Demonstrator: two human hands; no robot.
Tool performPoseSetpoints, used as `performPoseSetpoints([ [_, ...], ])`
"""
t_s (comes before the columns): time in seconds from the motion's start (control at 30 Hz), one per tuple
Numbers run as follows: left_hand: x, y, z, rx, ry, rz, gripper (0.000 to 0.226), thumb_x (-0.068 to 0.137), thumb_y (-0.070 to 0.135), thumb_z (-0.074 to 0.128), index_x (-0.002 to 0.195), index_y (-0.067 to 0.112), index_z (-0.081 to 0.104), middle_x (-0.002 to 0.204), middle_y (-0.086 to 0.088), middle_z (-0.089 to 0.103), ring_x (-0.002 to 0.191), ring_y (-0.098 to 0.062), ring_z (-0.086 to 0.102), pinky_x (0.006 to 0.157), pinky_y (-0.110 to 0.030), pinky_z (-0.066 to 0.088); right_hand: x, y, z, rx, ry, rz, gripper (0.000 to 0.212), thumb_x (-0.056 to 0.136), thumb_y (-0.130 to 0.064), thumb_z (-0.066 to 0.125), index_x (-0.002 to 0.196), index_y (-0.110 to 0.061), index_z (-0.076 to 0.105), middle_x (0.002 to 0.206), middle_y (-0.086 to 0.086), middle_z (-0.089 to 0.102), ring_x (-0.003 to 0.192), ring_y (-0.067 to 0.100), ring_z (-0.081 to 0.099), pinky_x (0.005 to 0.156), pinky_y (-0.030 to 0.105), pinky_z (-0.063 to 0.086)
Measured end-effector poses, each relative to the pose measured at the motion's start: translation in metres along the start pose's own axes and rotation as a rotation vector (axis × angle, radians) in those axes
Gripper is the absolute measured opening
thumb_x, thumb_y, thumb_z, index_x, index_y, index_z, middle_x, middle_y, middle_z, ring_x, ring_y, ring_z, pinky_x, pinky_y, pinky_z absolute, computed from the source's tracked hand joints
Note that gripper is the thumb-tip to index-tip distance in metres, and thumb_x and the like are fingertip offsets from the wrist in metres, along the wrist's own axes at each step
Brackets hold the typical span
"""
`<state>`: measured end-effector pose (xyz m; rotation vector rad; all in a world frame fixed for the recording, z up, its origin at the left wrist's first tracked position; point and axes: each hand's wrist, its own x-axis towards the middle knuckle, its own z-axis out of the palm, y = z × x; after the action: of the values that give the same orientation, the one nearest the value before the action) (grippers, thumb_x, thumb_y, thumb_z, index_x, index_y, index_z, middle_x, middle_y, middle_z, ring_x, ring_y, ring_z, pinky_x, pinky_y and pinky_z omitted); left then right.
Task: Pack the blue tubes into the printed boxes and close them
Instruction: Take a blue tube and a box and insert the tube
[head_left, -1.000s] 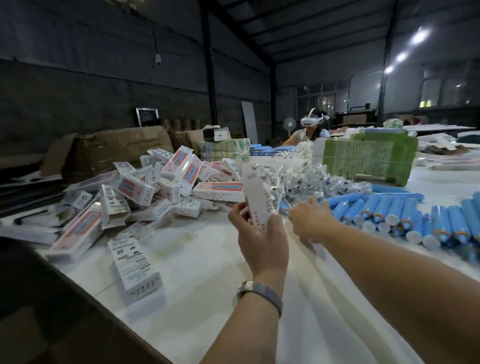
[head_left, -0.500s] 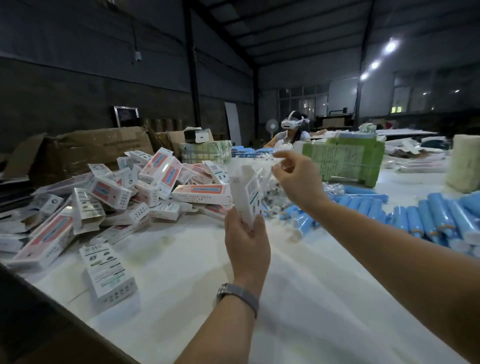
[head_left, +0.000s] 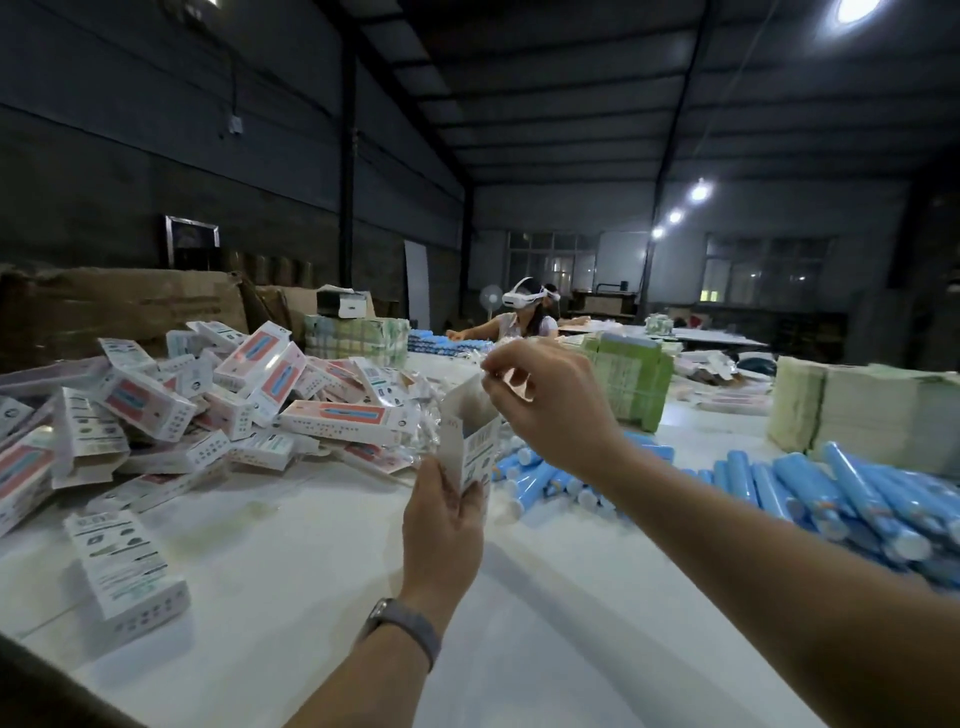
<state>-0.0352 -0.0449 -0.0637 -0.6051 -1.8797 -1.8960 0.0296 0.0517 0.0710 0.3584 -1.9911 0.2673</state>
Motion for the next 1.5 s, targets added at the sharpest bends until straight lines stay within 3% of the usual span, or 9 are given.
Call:
performPoseSetpoints([
  [0.2, 0.0, 0.002, 0.001, 0.053, -0.023, 0.057, 0.04, 0.09, 0.001, 0.065, 0.077, 0.027, 0.037, 0.085, -0.007, 0.061, 0.08, -0.028, 0.056, 0.068, -0.036, 0.044, -0.012, 0.01, 0.005, -0.078, -0.097, -0.009, 0.007, 0.088, -0.013, 0.07, 0.094, -0.012, 0.074, 0.096, -0.001, 0.065, 0.089, 0.02, 0.059, 0.075, 0.042, 0.053],
  [0.43, -0.001, -0.001, 0.0, 0.002, -0.085, 0.099, 0.028, 0.087, 0.011, 0.06, 0.107, 0.027, 0.049, 0.095, 0.01, 0.065, 0.086, -0.016, 0.062, 0.072, -0.032, 0.05, -0.028, 0.015, 0.009, -0.036, -0.295, 0.188, 0.021, 0.098, -0.036, 0.057, 0.104, -0.028, 0.075, 0.123, -0.004, 0.05, 0.114, 0.016, 0.049, 0.088, 0.041, 0.047],
  [0.53, -0.003, 0.0, 0.0, -0.04, -0.123, 0.094, 0.045, 0.085, 0.019, 0.056, 0.126, 0.032, 0.043, 0.105, 0.008, 0.068, 0.092, -0.017, 0.067, 0.076, -0.04, 0.057, -0.031, 0.013, 0.011, 0.034, -0.283, 0.29, 0.025, 0.099, -0.034, 0.053, 0.104, -0.024, 0.075, 0.122, -0.004, 0.051, 0.111, 0.018, 0.051, 0.089, 0.041, 0.046],
  [0.67, -0.004, 0.001, 0.001, -0.056, -0.152, 0.117, 0.049, 0.083, 0.021, 0.051, 0.126, 0.041, 0.037, 0.103, 0.009, 0.068, 0.091, -0.021, 0.069, 0.077, -0.051, 0.058, -0.034, 0.011, 0.014, -0.072, -0.313, 0.316, 0.036, 0.101, -0.034, 0.045, 0.104, -0.015, 0.075, 0.125, -0.001, 0.05, 0.109, 0.021, 0.052, 0.088, 0.04, 0.046],
  [0.8, -0.006, 0.004, 0.001, -0.094, -0.155, 0.174, 0.048, 0.084, 0.032, 0.05, 0.129, 0.043, 0.036, 0.104, 0.012, 0.067, 0.091, -0.019, 0.069, 0.077, -0.052, 0.058, -0.043, 0.01, 0.015, -0.008, -0.219, 0.255, 0.029, 0.101, -0.03, 0.05, 0.107, -0.015, 0.073, 0.121, 0.003, 0.053, 0.096, 0.022, 0.059, 0.079, 0.036, 0.046],
  [0.97, -0.008, 0.014, 0.002, -0.175, -0.179, 0.286, 0.052, 0.091, 0.051, 0.046, 0.137, 0.063, 0.024, 0.111, 0.03, 0.064, 0.095, -0.006, 0.069, 0.075, -0.033, 0.06, -0.048, -0.003, 0.022, 0.453, -0.054, 0.471, 0.023, 0.093, -0.033, 0.061, 0.112, -0.04, 0.05, 0.11, -0.006, 0.061, 0.066, 0.014, 0.067, 0.061, 0.038, 0.054],
  [1.13, -0.008, 0.022, 0.003, -0.221, -0.181, 0.306, 0.052, 0.1, 0.032, 0.043, 0.134, 0.068, 0.029, 0.111, 0.039, 0.063, 0.099, 0.006, 0.067, 0.075, -0.014, 0.054, -0.056, -0.011, 0.034, 0.643, 0.036, 0.571, 0.028, 0.087, -0.04, 0.053, 0.107, -0.054, 0.039, 0.11, 0.003, 0.062, 0.088, 0.027, 0.068, 0.083, 0.056, 0.053],
  [1.3, -0.004, 0.022, 0.0, -0.228, -0.217, 0.258, 0.045, 0.095, 0.032, 0.042, 0.122, 0.068, 0.038, 0.097, 0.026, 0.07, 0.083, -0.009, 0.071, 0.069, -0.039, 0.062, -0.059, -0.014, 0.042, 0.7, 0.084, 0.61, 0.029, 0.087, -0.039, 0.05, 0.099, -0.06, 0.036, 0.109, 0.006, 0.062, 0.093, 0.027, 0.066, 0.088, 0.055, 0.051],
  [1.5, -0.003, 0.022, 0.001, -0.259, -0.226, 0.26, 0.042, 0.096, 0.031, 0.044, 0.123, 0.063, 0.04, 0.101, 0.016, 0.072, 0.087, -0.014, 0.072, 0.071, -0.037, 0.062, -0.064, -0.012, 0.042, 0.782, 0.102, 0.628, 0.02, 0.094, -0.031, 0.053, 0.105, -0.034, 0.037, 0.11, 0.015, 0.061, 0.095, 0.04, 0.064, 0.084, 0.062, 0.051],
])
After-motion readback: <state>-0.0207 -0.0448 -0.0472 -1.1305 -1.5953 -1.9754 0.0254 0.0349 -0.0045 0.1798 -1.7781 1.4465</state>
